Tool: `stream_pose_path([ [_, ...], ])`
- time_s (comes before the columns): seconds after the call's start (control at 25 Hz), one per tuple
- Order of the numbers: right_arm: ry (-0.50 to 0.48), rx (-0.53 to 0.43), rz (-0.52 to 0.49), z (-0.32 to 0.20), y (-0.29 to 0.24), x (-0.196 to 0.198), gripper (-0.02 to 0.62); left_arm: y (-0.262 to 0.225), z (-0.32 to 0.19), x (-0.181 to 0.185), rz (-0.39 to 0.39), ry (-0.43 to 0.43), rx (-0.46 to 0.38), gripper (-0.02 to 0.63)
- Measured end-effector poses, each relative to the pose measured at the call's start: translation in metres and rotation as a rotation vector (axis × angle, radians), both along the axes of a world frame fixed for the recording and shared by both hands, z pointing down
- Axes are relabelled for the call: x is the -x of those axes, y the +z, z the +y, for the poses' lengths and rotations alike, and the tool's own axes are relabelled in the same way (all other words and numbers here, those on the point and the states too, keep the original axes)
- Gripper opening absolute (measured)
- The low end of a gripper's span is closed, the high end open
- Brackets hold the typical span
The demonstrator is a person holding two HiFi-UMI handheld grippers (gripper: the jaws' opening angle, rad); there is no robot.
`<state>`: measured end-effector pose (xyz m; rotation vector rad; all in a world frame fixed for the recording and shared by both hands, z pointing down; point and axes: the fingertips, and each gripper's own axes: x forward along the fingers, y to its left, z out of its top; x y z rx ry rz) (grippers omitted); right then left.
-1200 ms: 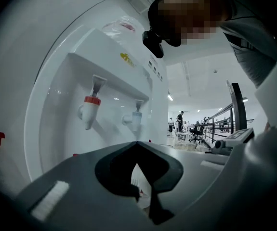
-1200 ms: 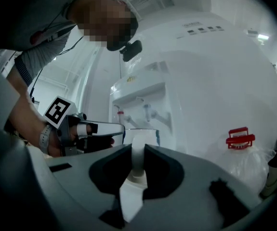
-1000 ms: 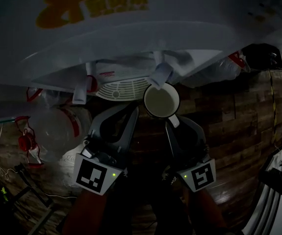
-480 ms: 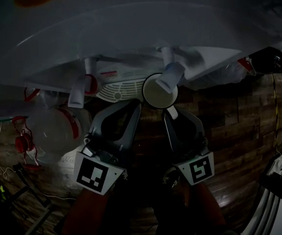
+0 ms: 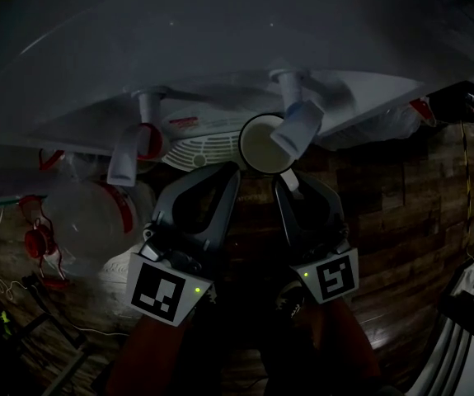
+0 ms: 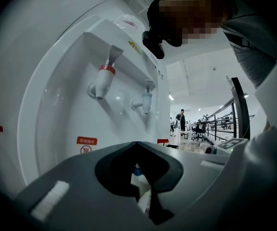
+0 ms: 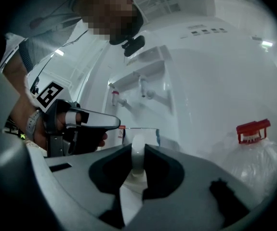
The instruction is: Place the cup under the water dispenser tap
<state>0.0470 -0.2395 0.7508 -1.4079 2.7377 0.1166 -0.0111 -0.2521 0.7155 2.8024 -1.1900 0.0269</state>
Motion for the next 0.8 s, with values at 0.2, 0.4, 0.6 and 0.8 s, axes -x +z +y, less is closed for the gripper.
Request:
stream_pose_path([
  [0.2,0.004,-0.001,0.000,-0.001,0.002,0.000,0.061,0.006,0.000,-0.001,-0.003,-0.004,0.009,0.007],
  [0.4,0.003,0.005,0.032,-0.001,0.004,0.004,0.071,0.011,0.000,-0.001,-0.010,-0.008,0.018,0.008],
  [0.6,-0.003,0.026,0.040,-0.001,0.005,0.004,0.077,0.014,0.000,-0.001,-0.013,-0.013,0.024,0.008],
  [0.8,-0.016,0.028,0.074,0.001,0.004,0.005,0.118,0.017,0.001,-0.003,-0.022,-0.012,0.030,0.008],
])
